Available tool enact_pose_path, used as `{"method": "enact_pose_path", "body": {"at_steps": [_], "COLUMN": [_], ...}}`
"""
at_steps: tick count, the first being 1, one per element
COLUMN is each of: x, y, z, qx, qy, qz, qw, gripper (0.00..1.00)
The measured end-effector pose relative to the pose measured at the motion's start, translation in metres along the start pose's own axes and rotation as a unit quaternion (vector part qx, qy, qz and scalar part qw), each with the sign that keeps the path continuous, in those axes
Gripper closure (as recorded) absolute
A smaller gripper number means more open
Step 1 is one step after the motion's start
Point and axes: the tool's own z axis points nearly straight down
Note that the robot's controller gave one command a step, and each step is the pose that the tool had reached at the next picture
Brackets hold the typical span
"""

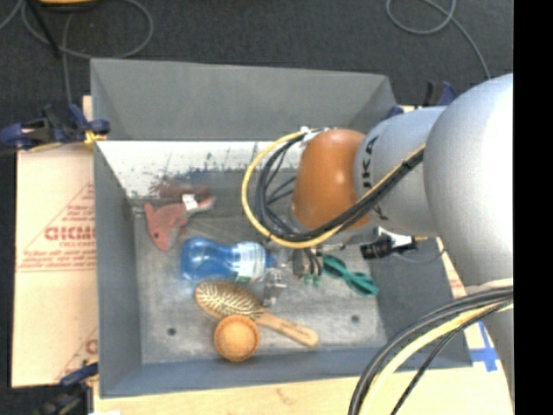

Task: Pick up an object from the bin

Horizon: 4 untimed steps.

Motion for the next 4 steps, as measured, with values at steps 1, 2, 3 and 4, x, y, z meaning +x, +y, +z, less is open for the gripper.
{"method": "enact_pose_path", "body": {"at_steps": [1, 2, 3, 4], "x": [-0.0232, -0.0218, -0.0218, -0.0208], "y": [0.0262, 0.0250, 0.0249, 0.0280], "z": [0.0048, 0.0065, 0.0064, 0.0067], "qx": [-0.002, -0.001, 0.000, -0.001], "qy": [-0.0050, -0.0030, -0.0031, -0.0028], "qz": [0.040, 0.039, 0.039, 0.083], "qw": [0.9992, 0.9992, 0.9992, 0.9966], "gripper": [1.00, 0.00, 0.00, 0.00]}}
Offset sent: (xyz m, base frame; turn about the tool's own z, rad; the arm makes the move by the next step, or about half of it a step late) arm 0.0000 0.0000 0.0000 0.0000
